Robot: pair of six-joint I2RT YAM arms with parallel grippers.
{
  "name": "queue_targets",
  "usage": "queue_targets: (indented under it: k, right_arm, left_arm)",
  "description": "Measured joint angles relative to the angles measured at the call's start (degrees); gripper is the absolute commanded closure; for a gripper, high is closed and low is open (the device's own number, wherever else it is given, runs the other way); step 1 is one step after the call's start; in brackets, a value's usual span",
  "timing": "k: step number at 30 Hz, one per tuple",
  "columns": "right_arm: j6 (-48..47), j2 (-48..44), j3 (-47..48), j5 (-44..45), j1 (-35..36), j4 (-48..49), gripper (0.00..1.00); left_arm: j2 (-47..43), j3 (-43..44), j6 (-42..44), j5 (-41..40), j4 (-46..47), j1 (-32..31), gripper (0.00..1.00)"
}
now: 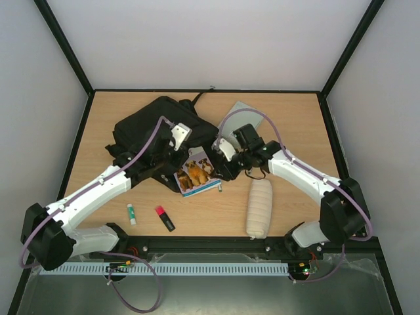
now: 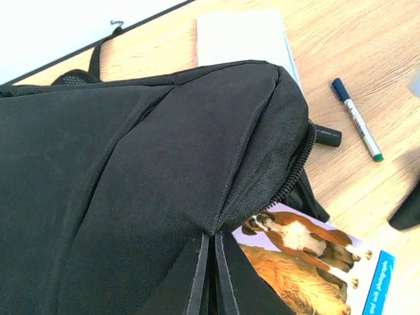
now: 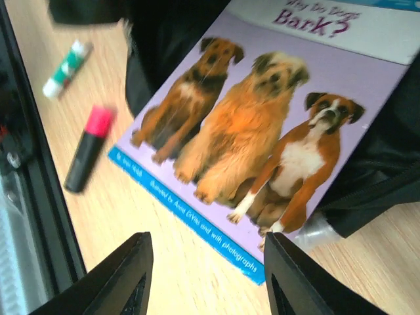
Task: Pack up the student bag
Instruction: Place the book in the student bag.
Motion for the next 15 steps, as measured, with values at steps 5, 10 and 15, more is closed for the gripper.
queue_targets:
  k: [5,10,15]
  right_arm:
    - [-15.9,-5.0,-4.5,6.3,6.7,-2.2,0.54]
    - [-25.3,-6.7,-5.4,14.6,13.6,-1.4,0.52]
    - [-31.7,-3.7,-5.4,21.9,18.5,-0.1,0.5]
  left_arm:
    - [-0.7,-1.1,0.8,-3.1,0.2,-1.3,0.98]
    - [-1.4,-1.6,1.6,-4.9,0.2,-1.9,0.98]
    - [-1.8,-1.7,1.8,-5.8,0.2,-1.9,0.98]
